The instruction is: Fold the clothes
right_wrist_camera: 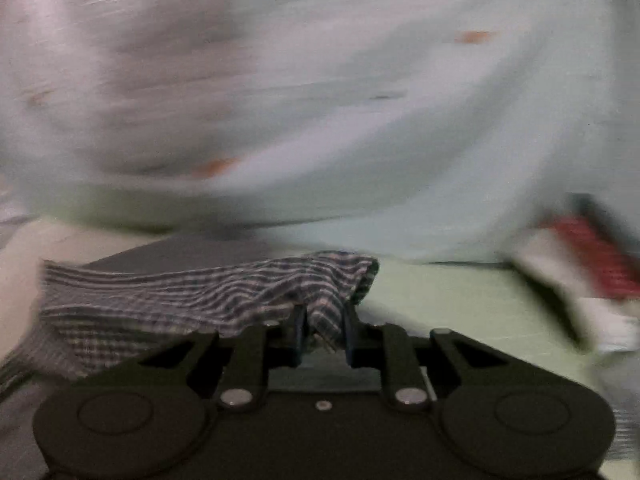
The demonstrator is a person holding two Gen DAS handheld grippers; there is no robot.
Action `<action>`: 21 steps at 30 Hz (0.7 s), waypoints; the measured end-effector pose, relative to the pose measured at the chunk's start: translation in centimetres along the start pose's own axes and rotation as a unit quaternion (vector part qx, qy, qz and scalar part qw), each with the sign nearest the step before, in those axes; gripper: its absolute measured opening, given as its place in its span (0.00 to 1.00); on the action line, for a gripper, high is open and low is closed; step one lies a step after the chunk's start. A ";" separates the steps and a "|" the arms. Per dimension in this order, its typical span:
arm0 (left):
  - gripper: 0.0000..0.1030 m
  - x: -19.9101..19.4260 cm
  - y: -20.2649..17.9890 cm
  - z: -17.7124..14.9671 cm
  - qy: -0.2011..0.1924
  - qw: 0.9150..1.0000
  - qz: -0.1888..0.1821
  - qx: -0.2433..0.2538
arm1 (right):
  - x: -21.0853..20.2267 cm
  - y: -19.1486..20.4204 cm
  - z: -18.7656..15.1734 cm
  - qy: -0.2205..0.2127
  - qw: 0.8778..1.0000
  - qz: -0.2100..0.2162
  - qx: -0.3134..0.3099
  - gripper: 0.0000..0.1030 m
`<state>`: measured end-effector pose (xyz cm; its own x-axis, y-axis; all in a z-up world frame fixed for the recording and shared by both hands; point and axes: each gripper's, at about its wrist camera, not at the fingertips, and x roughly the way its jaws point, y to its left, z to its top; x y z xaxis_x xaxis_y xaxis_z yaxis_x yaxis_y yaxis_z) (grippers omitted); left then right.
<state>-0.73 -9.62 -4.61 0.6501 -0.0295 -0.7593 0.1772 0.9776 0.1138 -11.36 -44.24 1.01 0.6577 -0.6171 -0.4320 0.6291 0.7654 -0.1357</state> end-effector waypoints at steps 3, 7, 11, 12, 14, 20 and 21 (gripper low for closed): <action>0.90 -1.2 -0.8 -1.3 -0.002 1.000 0.014 -0.010 | 1.7 -4.9 -0.2 0.012 0.997 -0.074 0.020 0.37; 0.90 -2.3 -0.4 -2.6 0.006 0.999 0.040 -0.032 | 2.3 -5.9 -2.0 0.022 0.997 -0.076 0.024 0.85; 0.90 -3.8 0.5 -3.6 0.004 0.997 0.063 -0.043 | 1.9 -4.3 -4.3 0.029 0.999 -0.036 0.026 1.00; 0.90 -4.1 0.7 -3.8 0.004 0.997 0.065 -0.045 | 2.0 -3.4 -4.7 0.039 0.999 -0.022 0.031 1.00; 0.90 -4.4 1.3 -4.1 0.003 0.997 0.065 -0.048 | 1.3 -1.7 -5.7 0.051 0.997 0.021 0.047 1.00; 0.90 -3.6 3.0 -4.2 -0.004 0.999 0.036 -0.024 | -3.1 3.7 -6.8 0.041 0.997 0.060 0.023 1.00; 0.90 -3.3 3.5 -4.2 -0.007 1.000 0.027 -0.014 | -3.7 4.6 -7.0 0.041 0.997 0.061 0.022 1.00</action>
<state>-5.34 -5.20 -4.42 0.6685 0.0215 -0.7434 0.1204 0.9833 0.1368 -13.80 -37.11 -4.29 0.6952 -0.5015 -0.5151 0.5654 0.8239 -0.0391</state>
